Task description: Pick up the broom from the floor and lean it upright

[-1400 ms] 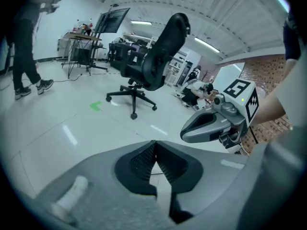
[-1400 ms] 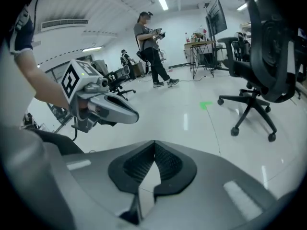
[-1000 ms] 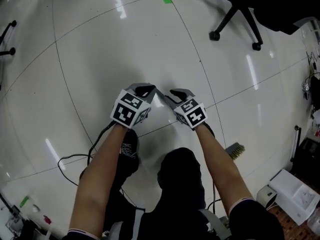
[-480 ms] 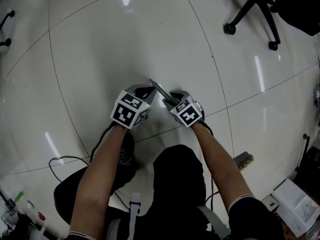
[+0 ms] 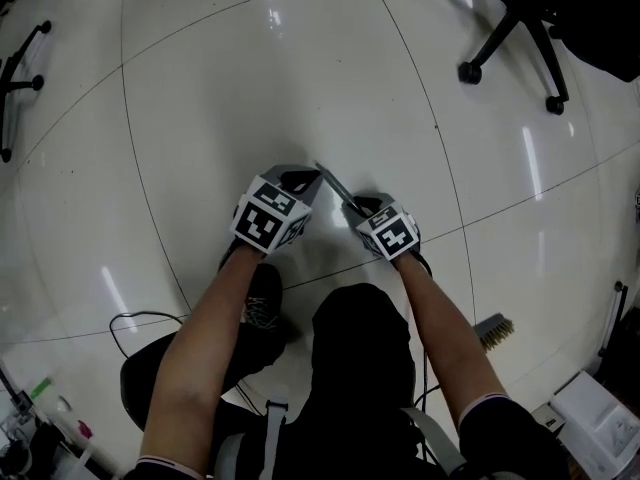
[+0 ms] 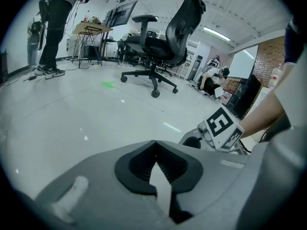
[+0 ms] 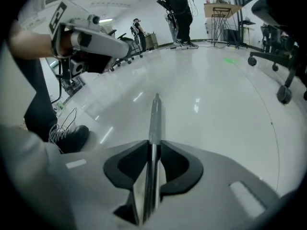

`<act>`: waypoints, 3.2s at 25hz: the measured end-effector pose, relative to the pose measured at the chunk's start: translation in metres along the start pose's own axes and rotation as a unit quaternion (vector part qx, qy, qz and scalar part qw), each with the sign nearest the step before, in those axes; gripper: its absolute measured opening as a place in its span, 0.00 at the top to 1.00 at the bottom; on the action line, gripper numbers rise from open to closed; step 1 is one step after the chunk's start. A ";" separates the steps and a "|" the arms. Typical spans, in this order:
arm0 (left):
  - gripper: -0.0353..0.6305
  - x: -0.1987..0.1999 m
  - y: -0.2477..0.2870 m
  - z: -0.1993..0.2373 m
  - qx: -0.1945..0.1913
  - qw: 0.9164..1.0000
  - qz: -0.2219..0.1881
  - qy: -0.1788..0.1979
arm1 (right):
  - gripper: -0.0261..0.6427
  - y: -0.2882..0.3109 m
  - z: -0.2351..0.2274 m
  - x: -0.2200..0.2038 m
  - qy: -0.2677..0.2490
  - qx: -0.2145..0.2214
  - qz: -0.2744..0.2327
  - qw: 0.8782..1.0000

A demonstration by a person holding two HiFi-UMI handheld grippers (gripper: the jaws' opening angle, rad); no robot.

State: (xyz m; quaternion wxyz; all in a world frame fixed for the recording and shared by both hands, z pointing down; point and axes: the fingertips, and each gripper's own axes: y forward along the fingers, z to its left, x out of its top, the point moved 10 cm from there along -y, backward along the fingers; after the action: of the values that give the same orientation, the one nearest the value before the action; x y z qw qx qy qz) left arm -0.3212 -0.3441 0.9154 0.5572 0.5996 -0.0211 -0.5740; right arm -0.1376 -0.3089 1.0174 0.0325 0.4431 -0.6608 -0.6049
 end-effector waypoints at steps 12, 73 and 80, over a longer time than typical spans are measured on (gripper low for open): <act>0.95 0.124 -0.110 -0.027 0.018 0.993 -0.094 0.073 | 0.83 -0.191 0.036 0.100 -0.008 -0.077 -0.132 0.988; 0.95 0.348 -0.330 -0.858 -0.621 0.627 -0.041 0.469 | 0.84 -0.895 0.523 -0.176 0.472 -0.691 -0.290 0.464; 0.95 0.290 -0.335 -0.983 -0.659 0.566 -0.015 0.495 | 0.84 -0.918 0.592 -0.265 0.510 -0.713 -0.277 0.394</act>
State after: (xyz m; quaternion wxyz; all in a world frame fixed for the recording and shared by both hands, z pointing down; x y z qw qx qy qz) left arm 0.2716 0.2226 0.2150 0.7128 0.2563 0.6509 -0.0505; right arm 0.1811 0.4271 0.2297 0.4984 0.6426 0.3099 -0.4926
